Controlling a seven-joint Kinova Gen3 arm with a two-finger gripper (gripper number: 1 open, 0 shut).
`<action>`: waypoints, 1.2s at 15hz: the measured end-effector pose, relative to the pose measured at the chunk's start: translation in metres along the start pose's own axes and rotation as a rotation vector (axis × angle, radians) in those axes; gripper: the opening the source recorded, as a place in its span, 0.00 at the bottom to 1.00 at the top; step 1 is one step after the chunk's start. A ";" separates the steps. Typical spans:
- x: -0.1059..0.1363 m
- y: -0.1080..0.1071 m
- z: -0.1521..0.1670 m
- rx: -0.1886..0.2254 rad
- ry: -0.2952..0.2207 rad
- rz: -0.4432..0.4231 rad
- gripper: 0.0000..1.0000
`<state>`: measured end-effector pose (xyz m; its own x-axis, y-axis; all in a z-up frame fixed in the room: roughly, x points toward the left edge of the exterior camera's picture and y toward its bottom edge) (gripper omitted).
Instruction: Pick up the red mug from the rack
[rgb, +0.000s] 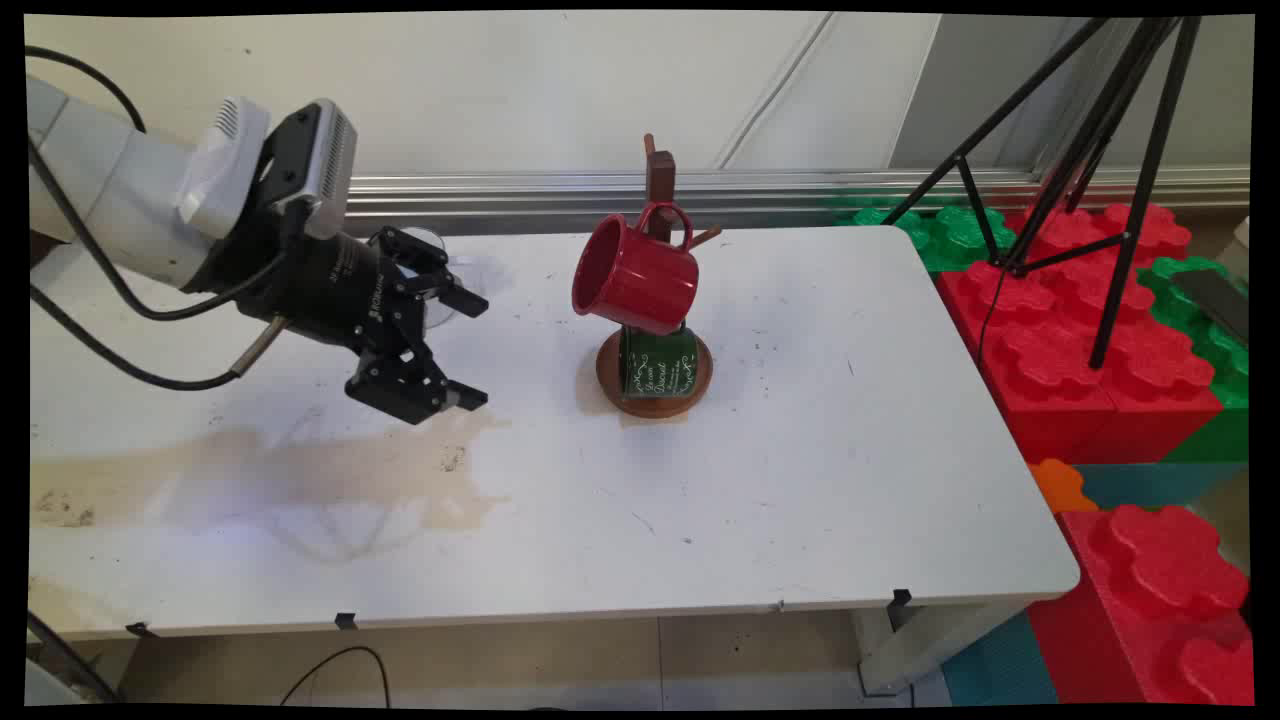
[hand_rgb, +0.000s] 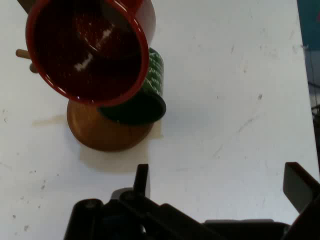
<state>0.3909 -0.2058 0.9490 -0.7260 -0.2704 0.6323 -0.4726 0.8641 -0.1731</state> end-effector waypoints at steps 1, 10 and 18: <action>0.001 0.000 0.001 0.000 0.009 -0.012 1.00; 0.023 -0.010 0.013 0.020 0.138 -0.148 1.00; 0.040 -0.019 0.040 0.004 0.209 -0.246 1.00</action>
<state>0.3512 -0.2497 0.9472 -0.4718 -0.3779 0.7966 -0.6237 0.7816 0.0014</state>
